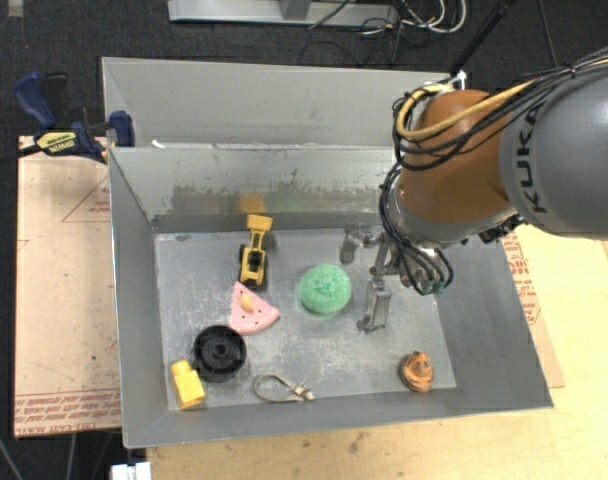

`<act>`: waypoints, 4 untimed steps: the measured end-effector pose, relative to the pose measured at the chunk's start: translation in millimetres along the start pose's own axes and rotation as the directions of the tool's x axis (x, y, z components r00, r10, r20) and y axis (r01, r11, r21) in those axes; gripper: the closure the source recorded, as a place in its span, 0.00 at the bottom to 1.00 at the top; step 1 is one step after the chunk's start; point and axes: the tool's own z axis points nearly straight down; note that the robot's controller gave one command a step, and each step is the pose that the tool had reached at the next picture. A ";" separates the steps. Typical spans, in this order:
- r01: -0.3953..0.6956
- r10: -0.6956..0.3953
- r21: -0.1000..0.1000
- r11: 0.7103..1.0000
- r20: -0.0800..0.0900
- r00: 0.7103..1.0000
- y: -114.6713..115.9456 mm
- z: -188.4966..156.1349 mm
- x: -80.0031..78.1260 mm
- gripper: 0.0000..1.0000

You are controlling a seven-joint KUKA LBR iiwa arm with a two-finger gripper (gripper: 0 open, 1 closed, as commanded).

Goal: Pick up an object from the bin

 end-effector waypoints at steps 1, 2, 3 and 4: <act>-0.223 0.223 0.002 0.975 -0.008 0.975 -2.8 23.1 -23.1 0.00; -0.058 0.058 0.001 0.998 -0.005 0.998 -6.2 49.2 -35.1 0.00; 0.012 -0.012 0.000 1.000 -0.007 1.000 -5.2 75.8 -35.8 0.00; -0.044 0.044 -0.001 0.999 0.012 0.999 -6.5 97.0 -41.3 1.00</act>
Offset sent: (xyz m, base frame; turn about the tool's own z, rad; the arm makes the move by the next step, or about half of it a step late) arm 0.0426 -0.0101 -0.0722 -0.0782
